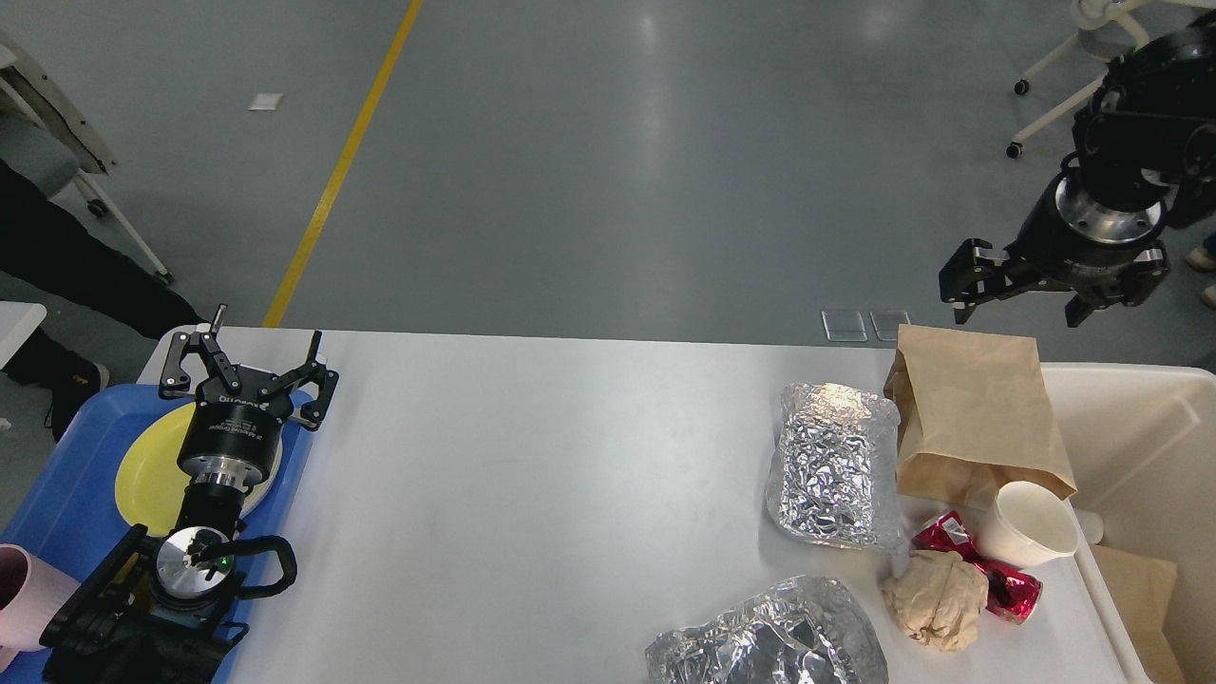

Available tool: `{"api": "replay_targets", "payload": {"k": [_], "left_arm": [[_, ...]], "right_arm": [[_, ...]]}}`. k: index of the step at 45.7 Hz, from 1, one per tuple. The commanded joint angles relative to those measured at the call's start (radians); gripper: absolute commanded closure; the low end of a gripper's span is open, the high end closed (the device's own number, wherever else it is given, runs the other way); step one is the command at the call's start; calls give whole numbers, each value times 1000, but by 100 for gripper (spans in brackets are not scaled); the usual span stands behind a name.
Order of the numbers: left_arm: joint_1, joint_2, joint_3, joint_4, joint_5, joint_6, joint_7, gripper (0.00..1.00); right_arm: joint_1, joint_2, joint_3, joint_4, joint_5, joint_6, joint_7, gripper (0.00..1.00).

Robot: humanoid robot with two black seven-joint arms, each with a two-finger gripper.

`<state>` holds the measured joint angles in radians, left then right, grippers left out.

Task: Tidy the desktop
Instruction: 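Lower the right gripper onto the white paper cup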

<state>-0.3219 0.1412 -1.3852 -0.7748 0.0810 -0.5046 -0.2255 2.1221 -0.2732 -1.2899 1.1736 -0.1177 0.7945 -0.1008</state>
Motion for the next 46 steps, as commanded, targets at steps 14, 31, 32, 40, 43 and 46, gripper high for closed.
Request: {"api": "replay_targets", "payload": {"k": [14, 31, 32, 40, 43, 46], "left_arm": [[0, 0, 0, 0, 0, 0, 0, 4], [1, 0, 0, 0, 0, 0, 0, 4], [1, 0, 0, 0, 0, 0, 0, 4], [1, 0, 0, 0, 0, 0, 0, 4], [1, 0, 0, 0, 0, 0, 0, 4], [1, 0, 0, -1, 0, 0, 0, 4]], "right_arm": [[177, -8, 46, 336, 10, -20, -2, 7], [78, -135, 17, 328, 13, -161, -2, 7], [70, -152, 11, 327, 12, -164, -2, 7], [-48, -306, -5, 272, 3, -210, -2, 7], [-128, -359, -2, 219, -7, -231, -2, 7], [-215, -386, 6, 149, -11, -254, -2, 7]]}}
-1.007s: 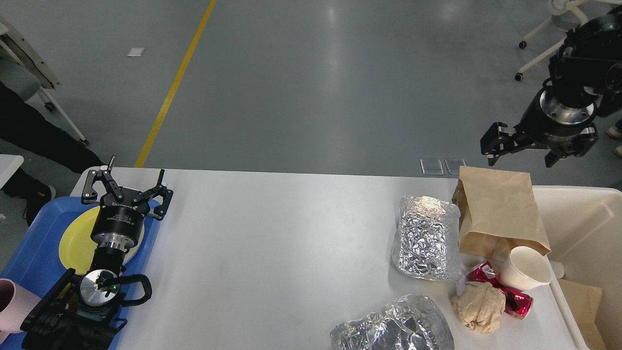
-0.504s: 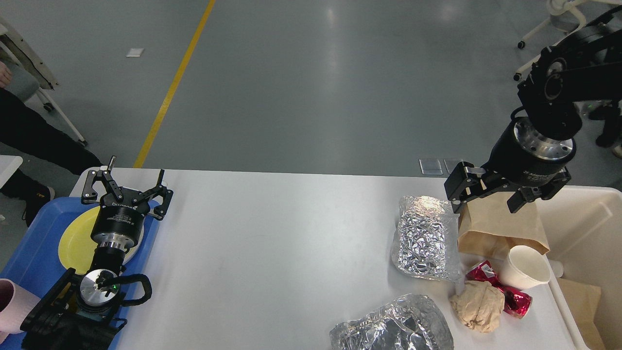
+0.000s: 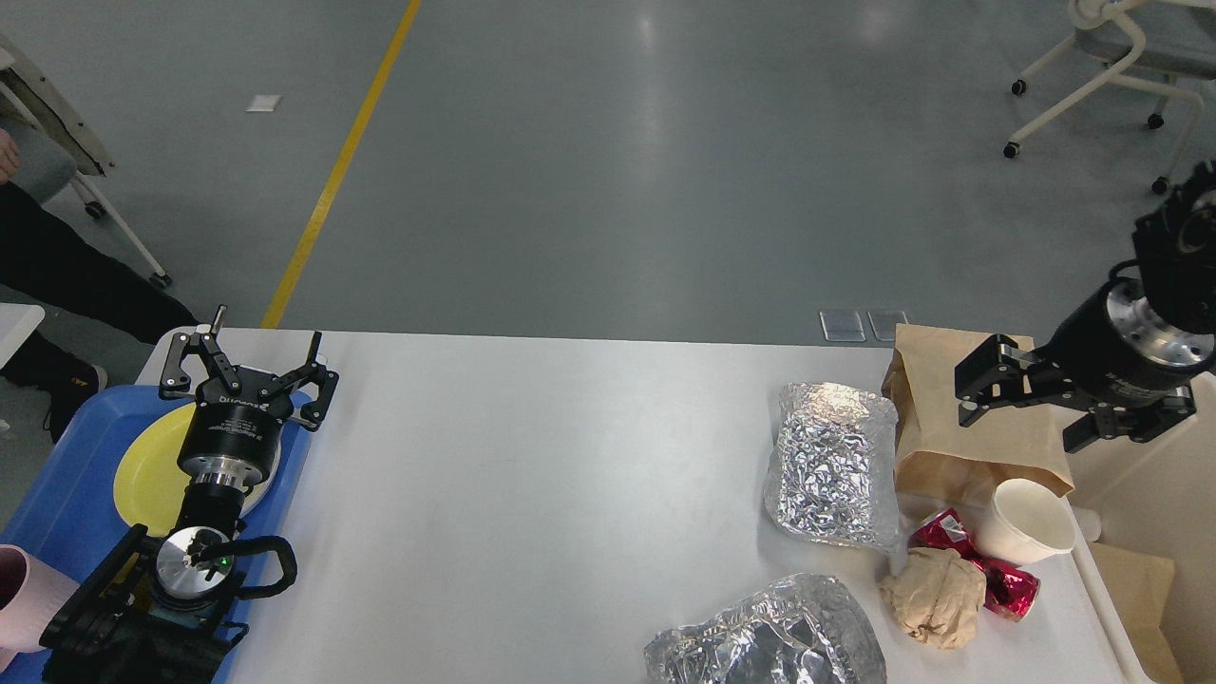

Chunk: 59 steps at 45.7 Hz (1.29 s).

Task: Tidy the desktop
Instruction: 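Lower the right gripper onto the white paper cup, then grasp the white paper cup with the right gripper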

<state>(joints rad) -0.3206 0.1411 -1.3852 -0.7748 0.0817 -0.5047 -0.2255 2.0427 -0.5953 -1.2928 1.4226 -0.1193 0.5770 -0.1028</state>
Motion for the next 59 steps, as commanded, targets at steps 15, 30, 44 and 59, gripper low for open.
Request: {"api": "replay_targets", "payload": {"k": [15, 30, 44, 59], "left_arm": [[0, 0, 0, 0, 0, 0, 0, 4], [0, 0, 0, 0, 0, 0, 0, 4], [0, 0, 0, -1, 0, 0, 0, 4], [0, 0, 0, 0, 0, 0, 0, 4]], "right_arm": [[-550, -57, 153, -274, 10, -252, 0, 8], [-665, 0, 187, -359, 12, -290, 0, 22], [-792, 32, 271, -461, 12, -290, 0, 54], [-811, 29, 302, -459, 12, -299, 0, 100]]}}
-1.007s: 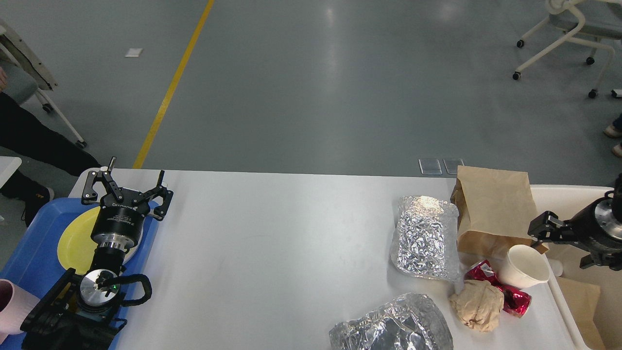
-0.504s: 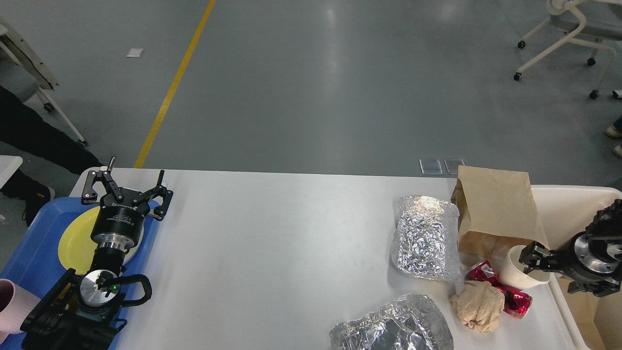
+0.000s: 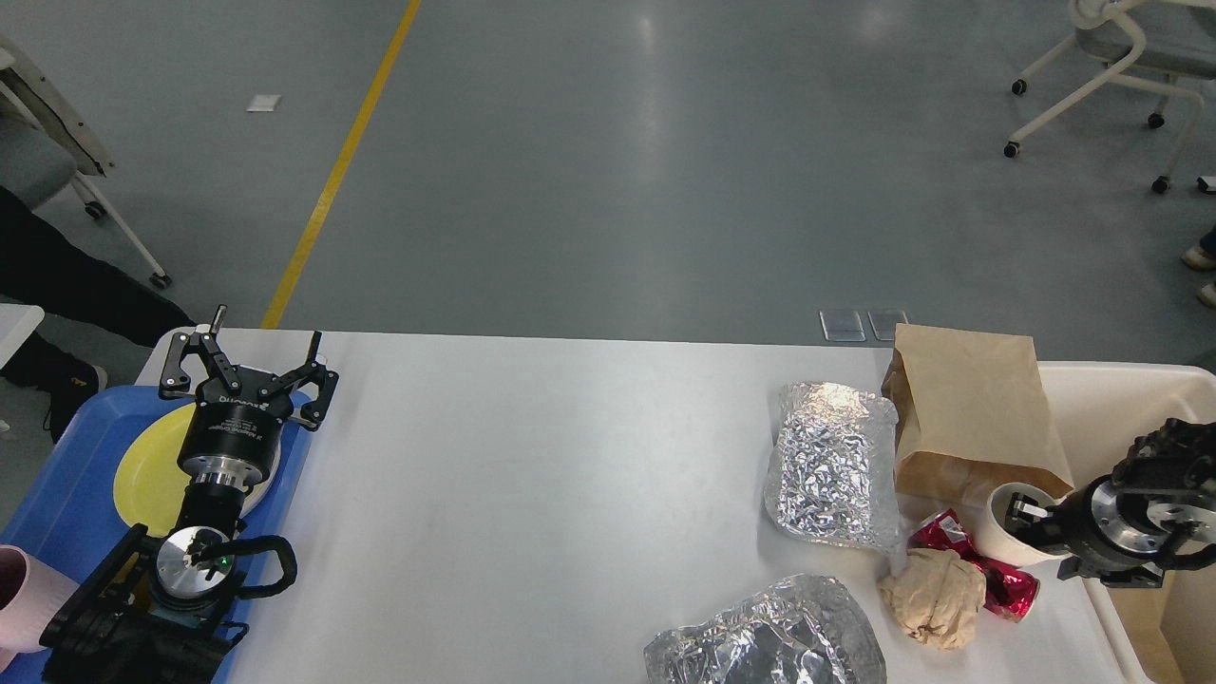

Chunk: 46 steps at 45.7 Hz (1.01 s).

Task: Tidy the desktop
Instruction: 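Grasp the white paper cup with the right gripper, then carry the paper cup into the white bin and release it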

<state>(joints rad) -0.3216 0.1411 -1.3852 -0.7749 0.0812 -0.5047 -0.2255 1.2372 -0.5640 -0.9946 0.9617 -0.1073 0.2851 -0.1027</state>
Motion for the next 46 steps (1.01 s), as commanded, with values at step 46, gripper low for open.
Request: {"api": "replay_targets", "payload": {"k": [46], "left_arm": [[1, 0, 0, 0, 0, 0, 0, 4]], "right_arm": [[764, -71, -389, 327, 90, 454, 0, 100]]}}
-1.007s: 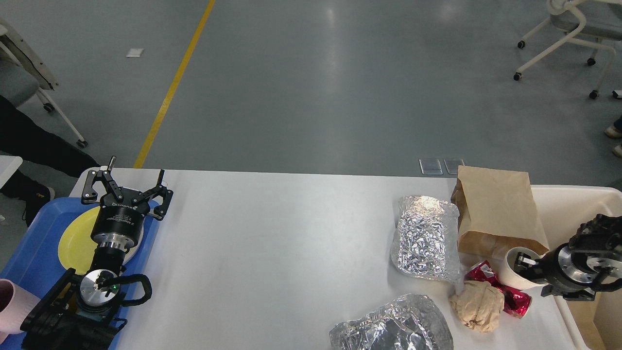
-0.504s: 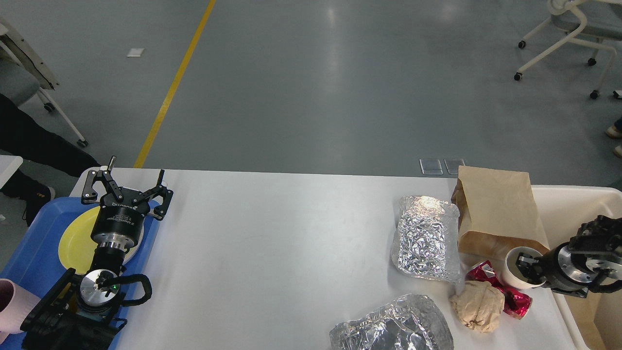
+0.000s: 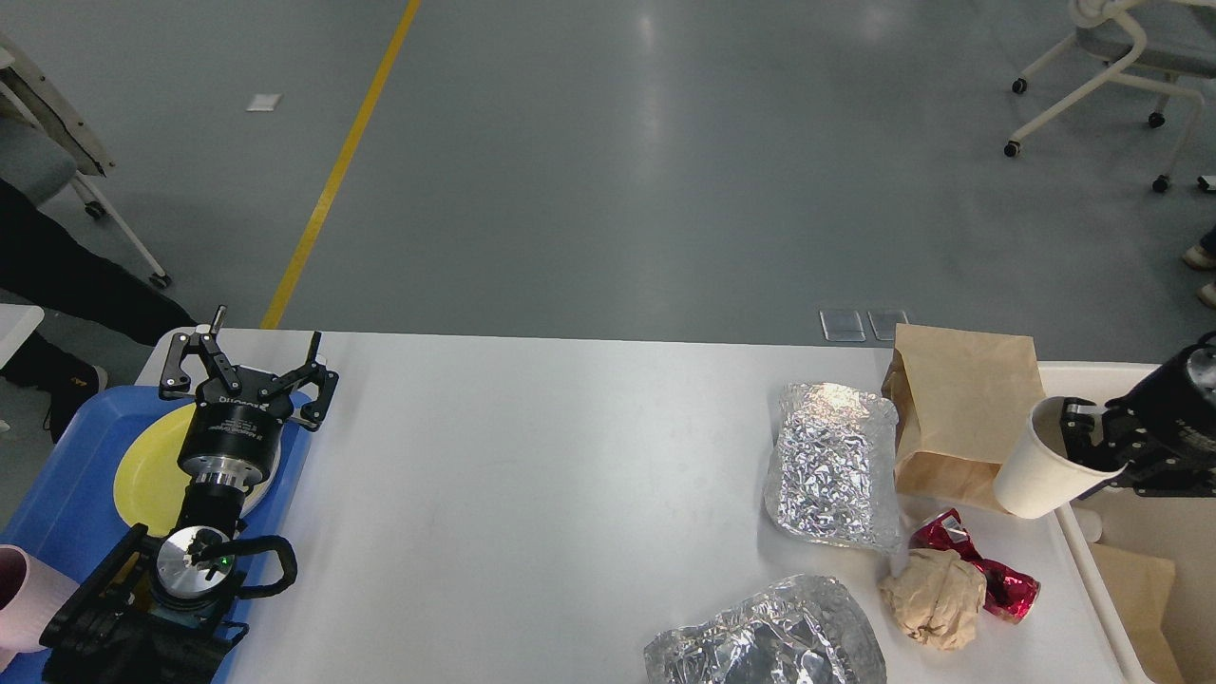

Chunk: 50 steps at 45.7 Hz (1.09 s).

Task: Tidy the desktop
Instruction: 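Carry the paper cup into the white bin and release it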

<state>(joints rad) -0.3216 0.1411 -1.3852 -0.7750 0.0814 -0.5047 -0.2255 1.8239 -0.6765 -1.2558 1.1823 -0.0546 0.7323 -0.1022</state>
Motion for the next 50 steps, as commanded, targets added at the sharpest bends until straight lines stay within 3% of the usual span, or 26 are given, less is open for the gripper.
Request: {"api": "replay_targets", "payload": {"k": [1, 9, 19, 32, 38, 44, 50], "left_arm": [[1, 0, 0, -1, 0, 0, 0, 4], [0, 0, 0, -1, 0, 0, 0, 4], [1, 0, 0, 0, 0, 0, 0, 4], [1, 0, 0, -1, 0, 0, 0, 4], [1, 0, 0, 0, 0, 0, 0, 4], [1, 0, 0, 0, 0, 0, 0, 4], [1, 0, 0, 0, 0, 0, 0, 4]], "right_arm": [[202, 49, -152, 124, 45, 4, -1, 100], [256, 51, -261, 168, 88, -22, -31, 100], [279, 34, -378, 220, 122, -45, -30, 100], [169, -199, -347, 157, 99, -286, -27, 100], [-3, -261, -249, 73, 99, -430, -27, 100], [-335, -264, -39, -80, 99, -591, -27, 100], [-662, -227, 252, -280, 108, -631, -24, 100]]}}
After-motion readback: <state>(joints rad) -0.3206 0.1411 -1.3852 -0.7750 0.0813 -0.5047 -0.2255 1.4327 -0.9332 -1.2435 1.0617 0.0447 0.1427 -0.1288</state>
